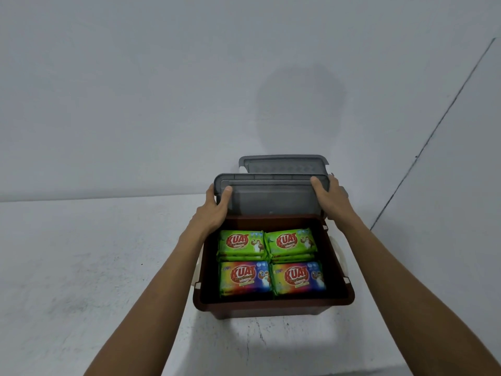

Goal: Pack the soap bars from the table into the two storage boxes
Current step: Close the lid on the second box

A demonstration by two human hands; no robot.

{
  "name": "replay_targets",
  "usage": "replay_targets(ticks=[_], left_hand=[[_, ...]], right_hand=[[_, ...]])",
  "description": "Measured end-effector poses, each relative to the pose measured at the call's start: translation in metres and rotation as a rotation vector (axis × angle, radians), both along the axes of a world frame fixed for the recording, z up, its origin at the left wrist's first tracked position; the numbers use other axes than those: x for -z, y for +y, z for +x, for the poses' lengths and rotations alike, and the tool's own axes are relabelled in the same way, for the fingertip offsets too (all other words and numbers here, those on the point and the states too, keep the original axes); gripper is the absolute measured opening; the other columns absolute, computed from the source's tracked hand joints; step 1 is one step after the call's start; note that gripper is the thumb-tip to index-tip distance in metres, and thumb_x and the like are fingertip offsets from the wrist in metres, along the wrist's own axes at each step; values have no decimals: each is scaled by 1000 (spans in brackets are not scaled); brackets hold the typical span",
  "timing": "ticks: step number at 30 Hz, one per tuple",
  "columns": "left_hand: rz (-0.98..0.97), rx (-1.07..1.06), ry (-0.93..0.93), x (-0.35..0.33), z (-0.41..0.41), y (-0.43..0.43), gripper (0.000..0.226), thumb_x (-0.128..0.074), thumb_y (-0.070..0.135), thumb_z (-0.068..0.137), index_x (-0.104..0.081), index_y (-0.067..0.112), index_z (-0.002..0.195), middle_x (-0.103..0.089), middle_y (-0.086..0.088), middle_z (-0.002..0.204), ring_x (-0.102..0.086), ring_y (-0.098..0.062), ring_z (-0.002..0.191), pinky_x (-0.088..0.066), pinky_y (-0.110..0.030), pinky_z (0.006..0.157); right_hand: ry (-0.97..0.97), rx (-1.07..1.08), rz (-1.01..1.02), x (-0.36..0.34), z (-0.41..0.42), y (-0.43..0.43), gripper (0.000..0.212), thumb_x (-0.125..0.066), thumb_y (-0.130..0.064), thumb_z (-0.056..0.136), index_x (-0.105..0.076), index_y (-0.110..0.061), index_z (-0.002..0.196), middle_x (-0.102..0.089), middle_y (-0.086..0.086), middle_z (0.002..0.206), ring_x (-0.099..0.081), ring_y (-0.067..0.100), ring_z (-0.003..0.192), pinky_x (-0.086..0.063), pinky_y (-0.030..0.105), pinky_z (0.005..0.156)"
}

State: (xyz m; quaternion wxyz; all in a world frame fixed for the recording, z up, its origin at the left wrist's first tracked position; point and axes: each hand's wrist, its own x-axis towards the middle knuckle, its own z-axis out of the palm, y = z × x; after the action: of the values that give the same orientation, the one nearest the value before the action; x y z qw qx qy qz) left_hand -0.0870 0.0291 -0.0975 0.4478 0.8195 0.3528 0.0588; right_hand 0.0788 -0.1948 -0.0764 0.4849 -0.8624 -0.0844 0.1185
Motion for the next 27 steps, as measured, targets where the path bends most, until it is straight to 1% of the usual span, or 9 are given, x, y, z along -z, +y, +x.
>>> replay_targets(ticks=[2, 6, 9, 13, 17, 19, 21, 23, 27], left_hand=[[-24, -4, -15, 0, -1, -2, 77, -21, 74, 89, -3, 34, 153, -35, -16, 153, -39, -39, 136, -27, -48, 113], [-41, 1, -38, -2, -5, -3, 79, -22, 75, 88, -2, 35, 153, -34, -16, 153, -40, -38, 135, -29, -47, 112], [-29, -6, -50, -6, -8, -1, 78, -21, 75, 87, -1, 36, 152, -35, -17, 152, -41, -40, 134, -32, -50, 111], [0, -39, -155, -22, -18, 3, 77, -20, 78, 84, -2, 44, 150, -40, -18, 149, -46, -42, 129, -35, -51, 107], [-69, -45, -338, -48, -32, 15, 89, -20, 94, 69, -11, 50, 146, -42, -7, 149, -50, -34, 127, -36, -57, 108], [-83, -80, -440, -62, -37, 18, 76, -18, 86, 79, -24, 46, 144, -46, -1, 143, -51, -28, 125, -38, -51, 107], [-144, -118, -537, -76, -43, 16, 66, -15, 74, 91, -34, 38, 143, -52, -2, 132, -55, -23, 117, -40, -44, 104], [-250, -137, -600, -88, -53, 18, 70, -13, 73, 91, -40, 34, 143, -57, -8, 127, -58, -23, 115, -41, -43, 105], [-428, -208, -700, -95, -66, 19, 80, -19, 76, 89, -58, 19, 129, -65, -17, 117, -66, -26, 107, -47, -38, 101]], right_hand=[[12, 2, -11, 3, 4, -2, 90, -38, -84, 66, -28, -39, 142, -36, 14, 148, -41, 36, 129, -45, 56, 100], [52, -27, 78, 1, 1, -6, 61, -47, -73, 80, -33, -43, 132, -36, 8, 145, -43, 33, 126, -47, 56, 98], [21, -62, 103, -4, -5, -7, 55, -46, -73, 82, -35, -42, 127, -42, 6, 138, -47, 30, 121, -50, 53, 95], [-20, -111, 152, -22, -11, -9, 51, -40, -81, 78, -37, -51, 119, -52, 6, 121, -51, 27, 105, -53, 46, 85], [-47, -194, 347, -55, -16, -10, 37, -36, -65, 93, -49, -37, 114, -59, -2, 121, -62, 19, 108, -55, 45, 89], [-5, -194, 421, -72, -20, -16, 41, -32, -60, 97, -54, -31, 116, -64, 1, 110, -65, 18, 101, -54, 37, 87], [40, -161, 498, -83, -19, -24, 58, -31, -63, 96, -53, -22, 130, -64, 9, 108, -64, 24, 102, -52, 38, 92], [110, -130, 587, -92, -18, -33, 69, -32, -70, 92, -55, -17, 130, -62, 17, 113, -64, 30, 105, -52, 42, 94], [254, -81, 668, -98, -18, -43, 64, -39, -67, 91, -64, -15, 117, -57, 16, 114, -62, 30, 105, -56, 40, 87]])
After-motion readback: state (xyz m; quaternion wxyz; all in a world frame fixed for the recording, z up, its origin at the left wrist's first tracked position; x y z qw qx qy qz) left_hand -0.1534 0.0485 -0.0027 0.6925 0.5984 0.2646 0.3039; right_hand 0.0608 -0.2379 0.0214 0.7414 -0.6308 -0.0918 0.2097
